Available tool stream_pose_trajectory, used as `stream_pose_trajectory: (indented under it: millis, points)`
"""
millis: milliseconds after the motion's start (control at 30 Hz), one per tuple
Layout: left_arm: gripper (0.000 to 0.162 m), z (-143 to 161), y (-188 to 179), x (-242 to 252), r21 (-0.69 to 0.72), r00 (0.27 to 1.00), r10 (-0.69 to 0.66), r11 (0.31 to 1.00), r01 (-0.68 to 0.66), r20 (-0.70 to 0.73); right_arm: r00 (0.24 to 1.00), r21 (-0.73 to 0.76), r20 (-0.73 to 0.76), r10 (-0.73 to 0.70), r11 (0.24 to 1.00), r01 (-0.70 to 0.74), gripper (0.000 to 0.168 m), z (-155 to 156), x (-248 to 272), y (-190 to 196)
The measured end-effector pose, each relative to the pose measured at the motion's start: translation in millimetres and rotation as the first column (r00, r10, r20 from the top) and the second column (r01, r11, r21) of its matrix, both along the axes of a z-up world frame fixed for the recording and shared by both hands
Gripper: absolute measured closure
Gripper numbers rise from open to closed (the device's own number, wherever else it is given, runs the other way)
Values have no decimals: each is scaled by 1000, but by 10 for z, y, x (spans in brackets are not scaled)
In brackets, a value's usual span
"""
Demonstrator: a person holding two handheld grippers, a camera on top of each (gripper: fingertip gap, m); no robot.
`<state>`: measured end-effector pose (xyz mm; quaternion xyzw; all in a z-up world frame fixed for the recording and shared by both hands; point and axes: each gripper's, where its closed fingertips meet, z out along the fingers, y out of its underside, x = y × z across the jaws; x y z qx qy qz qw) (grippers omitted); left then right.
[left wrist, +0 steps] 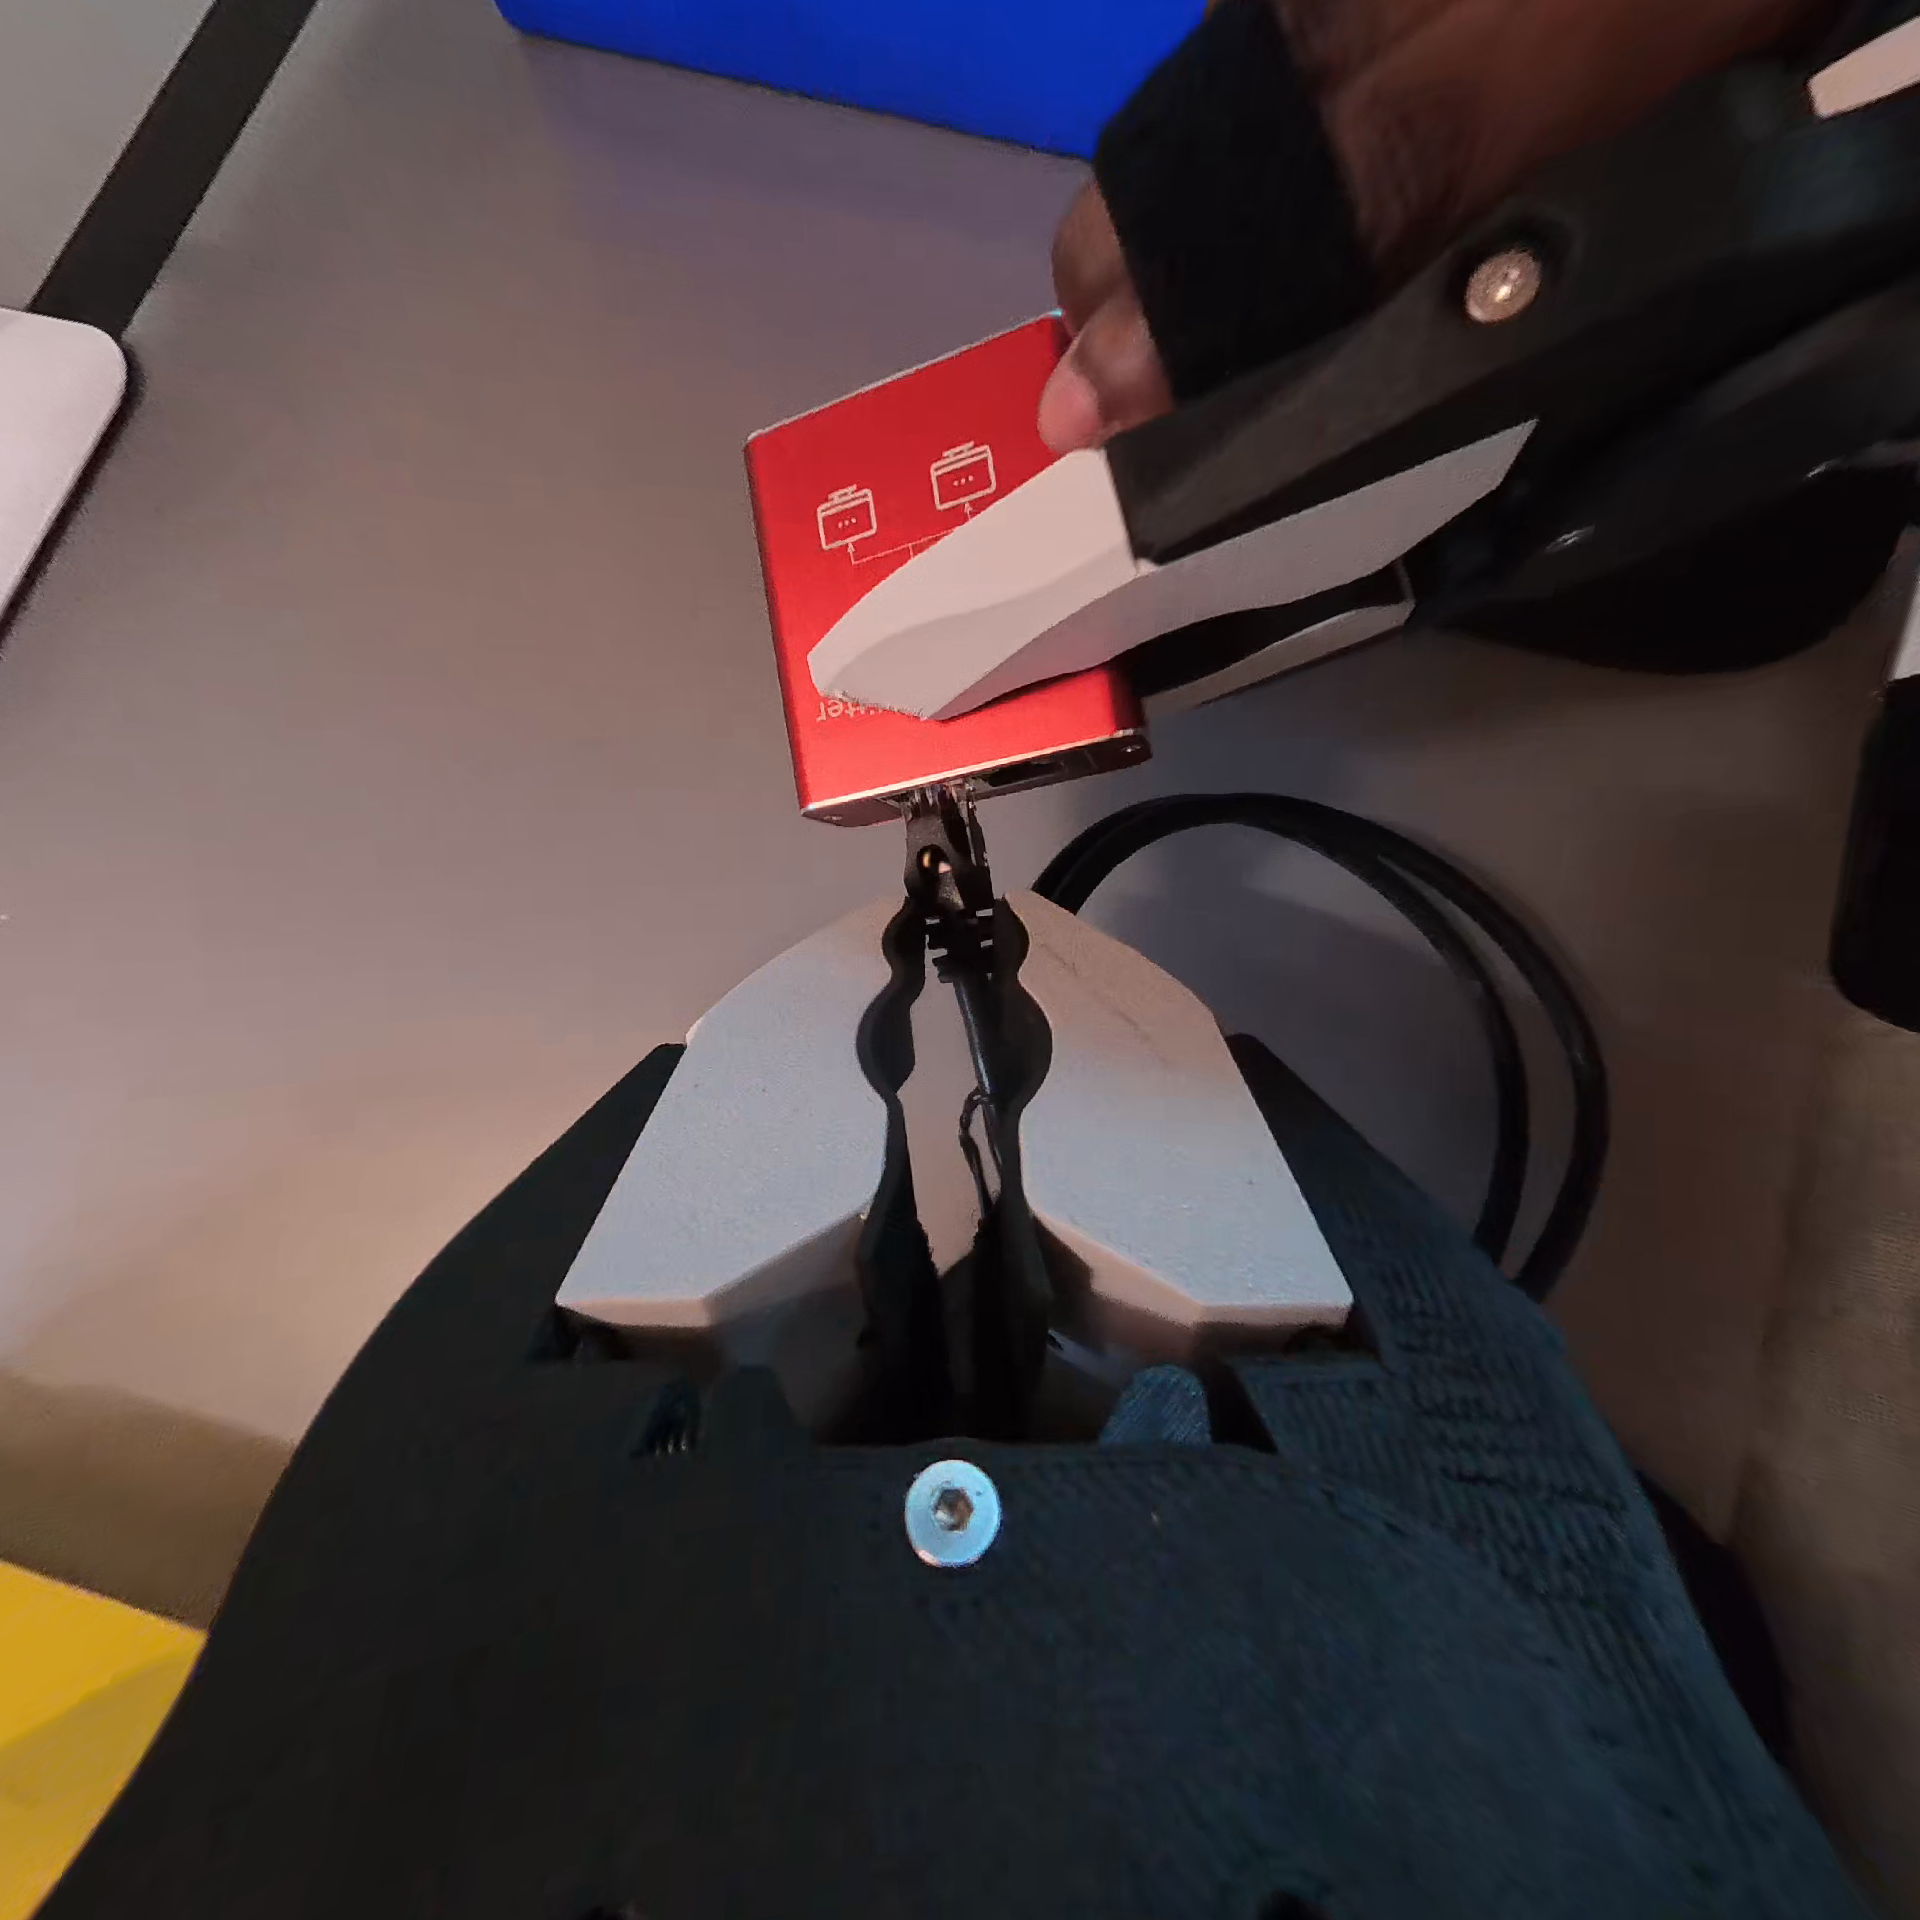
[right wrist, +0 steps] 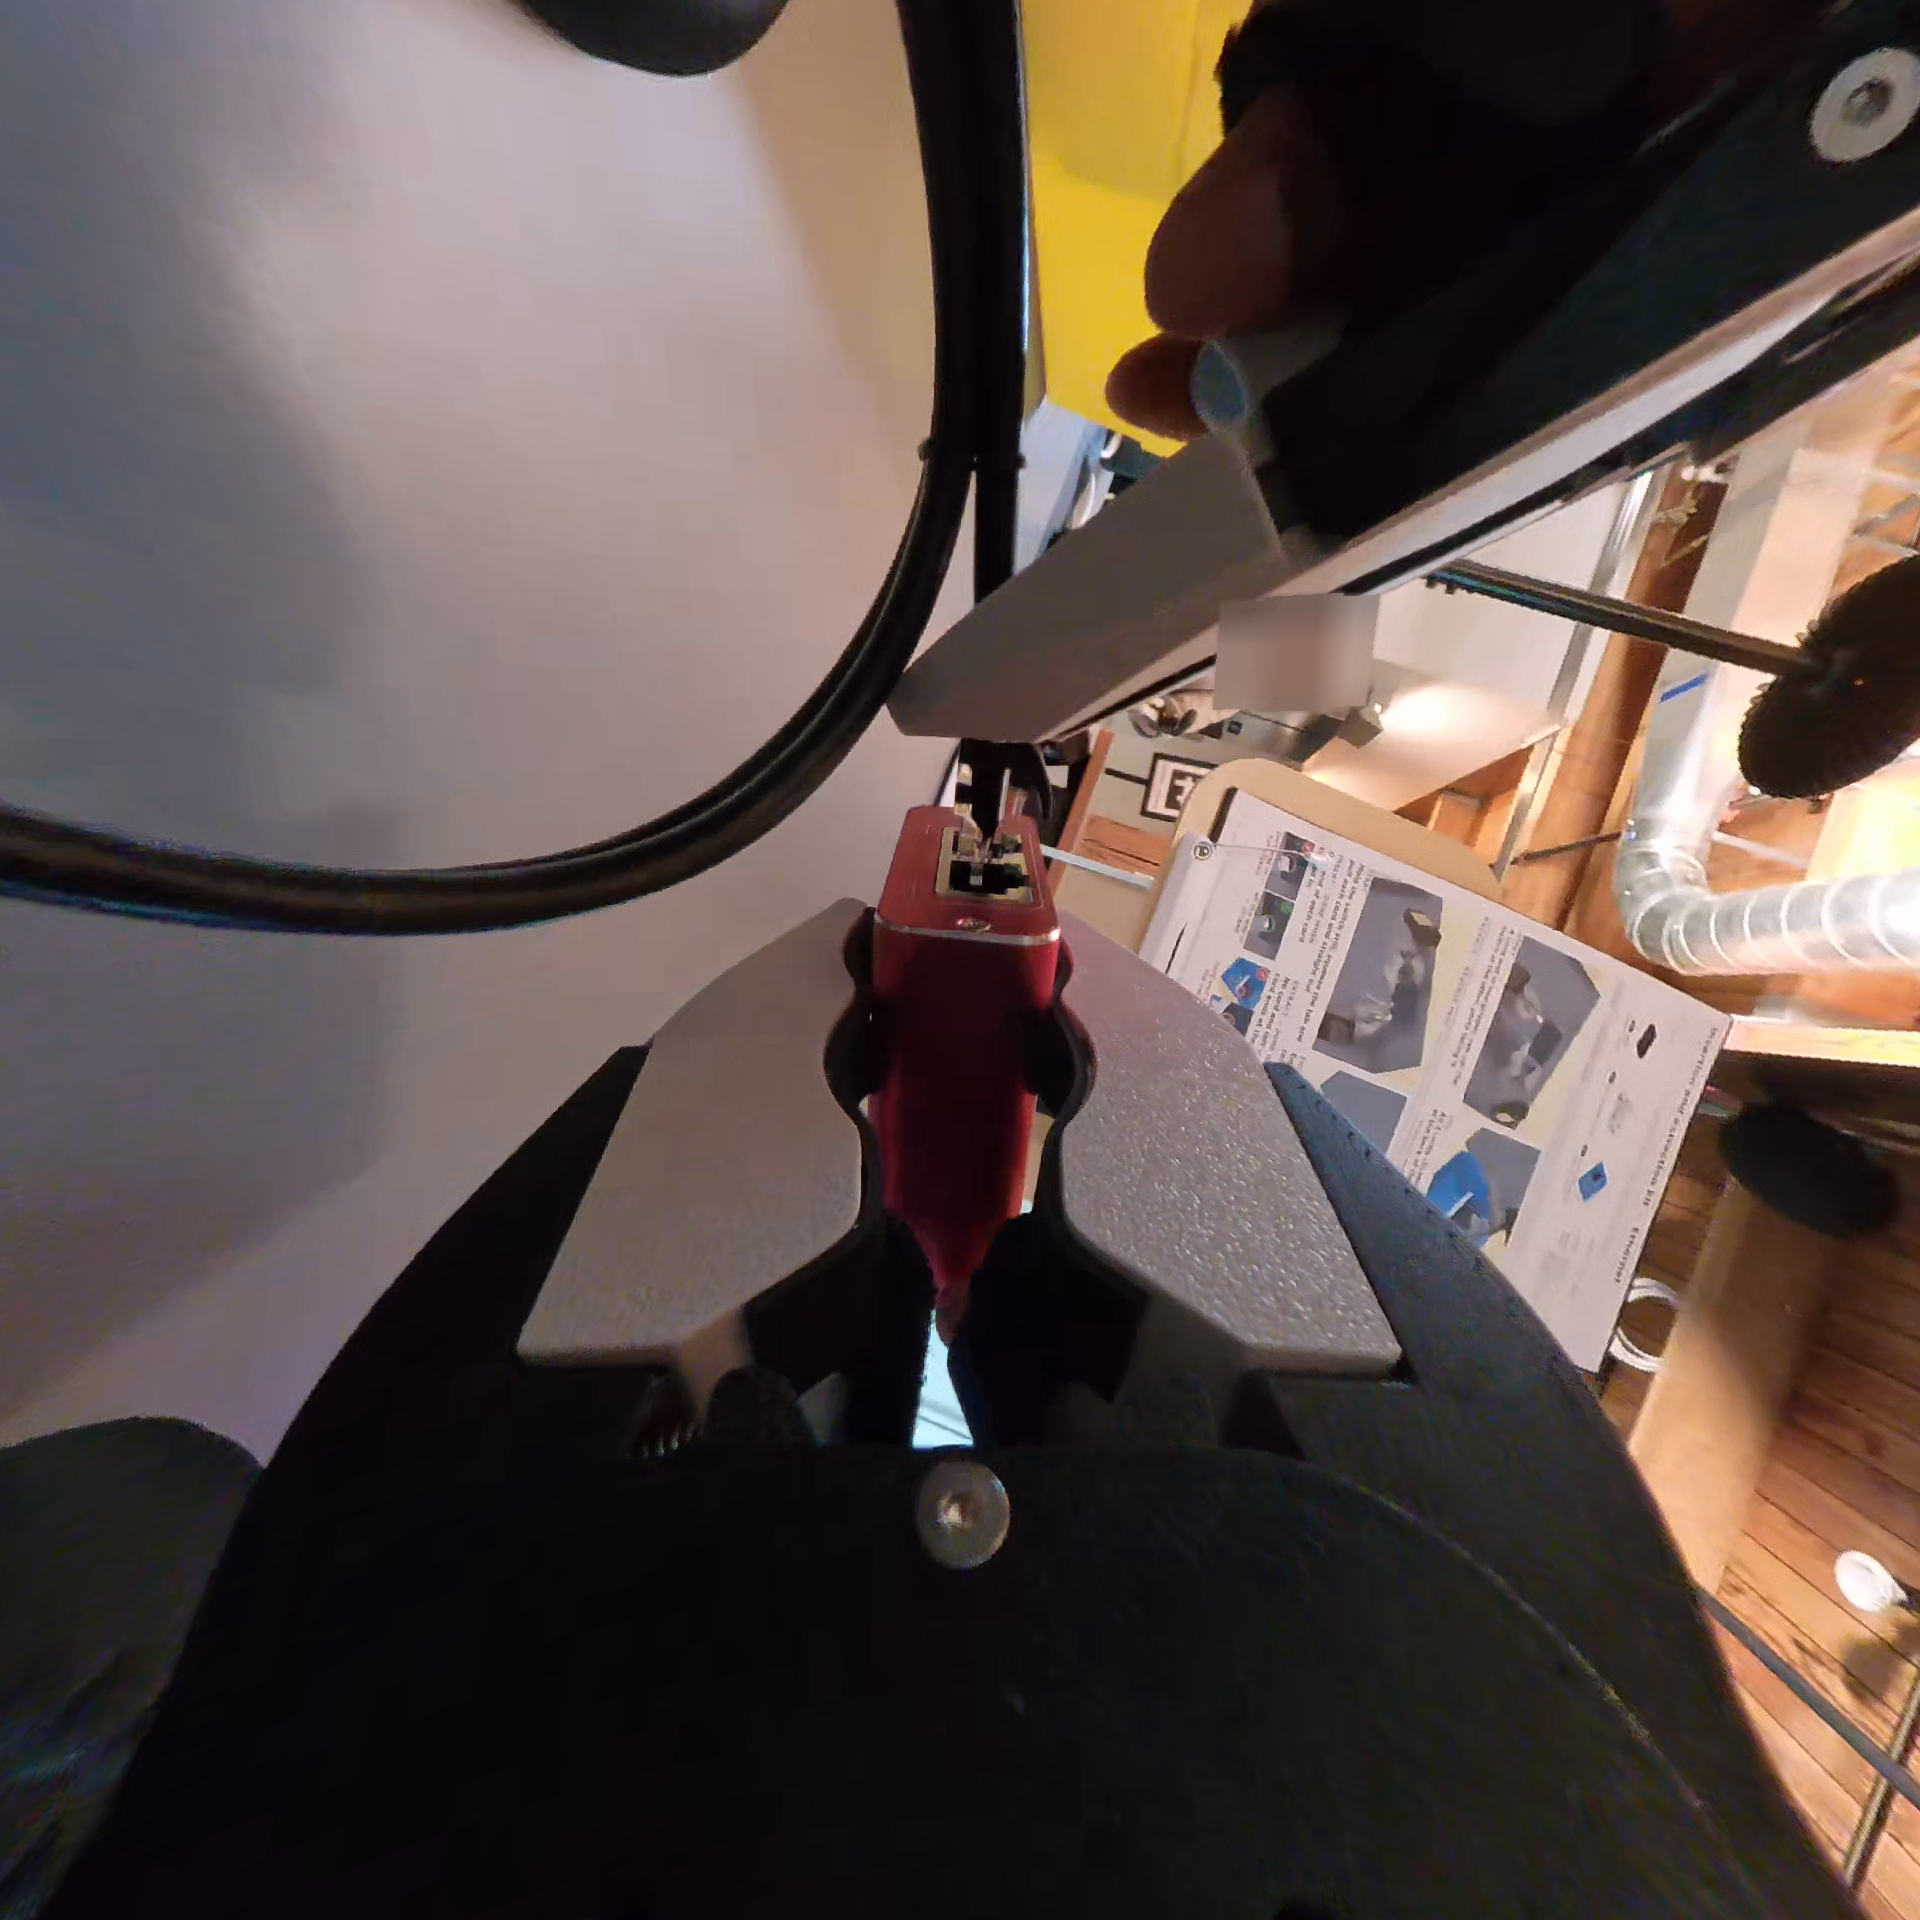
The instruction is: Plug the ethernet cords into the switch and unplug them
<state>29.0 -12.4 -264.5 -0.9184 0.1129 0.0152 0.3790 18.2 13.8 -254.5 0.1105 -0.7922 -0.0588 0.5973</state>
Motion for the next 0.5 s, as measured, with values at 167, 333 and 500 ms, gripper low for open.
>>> stream_pose_trajectory:
  millis: [167, 333, 500]
  points:
    - [150, -44, 15, -54, -2, 999, 18, 1000, -18, -43, 1000, 34, -1, -15, 999, 15, 140, -3, -31, 38]
    - [150, 231, 12, -32, 267, 991, 33, 961, -68, 133, 988, -66, -142, 66, 995, -76, 140, 290, -9, -4]
    - [150, 340, 28, -49, 391, 995, 85, 915, -101, 57, 959, 21, -256, 119, 993, -118, 135, 450, 0, -37]
